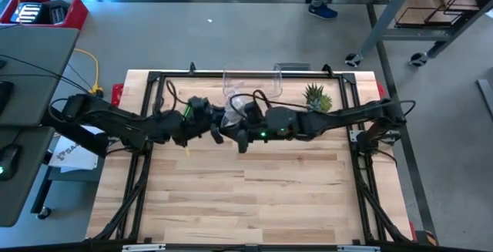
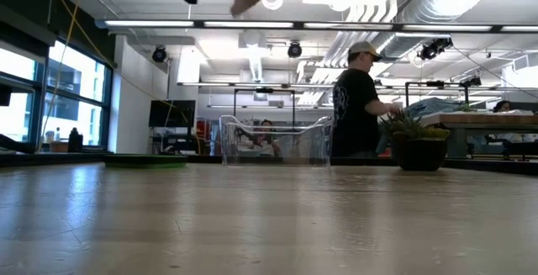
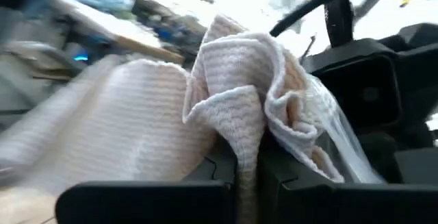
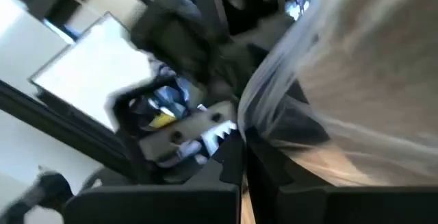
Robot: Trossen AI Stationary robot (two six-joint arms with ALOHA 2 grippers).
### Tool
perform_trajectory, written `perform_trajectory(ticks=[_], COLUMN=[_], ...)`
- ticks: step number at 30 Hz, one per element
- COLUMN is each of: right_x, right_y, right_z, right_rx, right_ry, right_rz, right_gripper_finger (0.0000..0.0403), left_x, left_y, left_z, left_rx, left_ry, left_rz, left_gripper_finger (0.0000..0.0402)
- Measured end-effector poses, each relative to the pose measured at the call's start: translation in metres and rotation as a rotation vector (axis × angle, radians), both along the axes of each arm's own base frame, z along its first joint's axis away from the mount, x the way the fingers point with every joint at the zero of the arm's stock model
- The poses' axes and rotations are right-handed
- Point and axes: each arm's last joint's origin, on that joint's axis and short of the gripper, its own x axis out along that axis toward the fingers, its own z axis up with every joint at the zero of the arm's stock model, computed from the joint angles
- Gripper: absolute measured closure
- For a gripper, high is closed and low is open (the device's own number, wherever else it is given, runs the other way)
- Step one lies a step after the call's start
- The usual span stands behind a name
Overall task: Roll bandage
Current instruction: Put the rolled bandage into the transparent zip bag
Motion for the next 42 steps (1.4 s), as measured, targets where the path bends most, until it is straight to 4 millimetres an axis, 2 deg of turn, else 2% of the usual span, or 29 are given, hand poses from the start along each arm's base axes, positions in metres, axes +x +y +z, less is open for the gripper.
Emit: perform_trajectory(ticks=[4,12,15,19,22,25,32,35,42], right_x=[-0.002,-0.009,-0.012,-0.013,-0.008,-0.005,0.0,-0.001,-0.005], right_y=[0.002,0.002,0.004,0.0,0.002,0.001,0.0,0.0,-0.002], right_z=[0.009,0.014,0.017,0.02,0.015,0.014,0.009,0.007,-0.014], right_rx=[0.001,-0.022,-0.043,-0.044,-0.029,-0.002,0.098,0.077,0.036], right_ry=[-0.053,-0.043,-0.043,-0.055,-0.052,-0.074,-0.072,-0.031,0.172], right_rz=[-0.01,0.01,0.011,-0.02,-0.015,-0.006,0.039,0.06,-0.024], right_gripper_finger=[0.0403,0.0403,0.0403,0.0403,0.0403,0.0403,0.0403,0.0403,0.0403], left_x=[0.0,-0.008,-0.018,-0.026,-0.027,-0.021,-0.007,-0.005,-0.014], left_y=[-0.006,-0.027,-0.034,-0.037,-0.035,-0.036,-0.033,-0.03,-0.027], left_z=[0.007,0.001,0.0,-0.004,0.003,-0.001,-0.01,-0.011,-0.035], left_rx=[0.021,-0.004,0.013,0.014,0.046,0.021,0.078,0.099,0.035], left_ry=[-0.07,0.046,0.128,0.222,0.159,0.158,0.147,0.163,0.463], left_rz=[-0.172,-0.273,-0.345,-0.335,-0.359,-0.434,-0.437,-0.44,-0.3], left_gripper_finger=[0.0391,0.0391,0.0391,0.0391,0.0391,0.0391,0.0391,0.0391,0.0391])
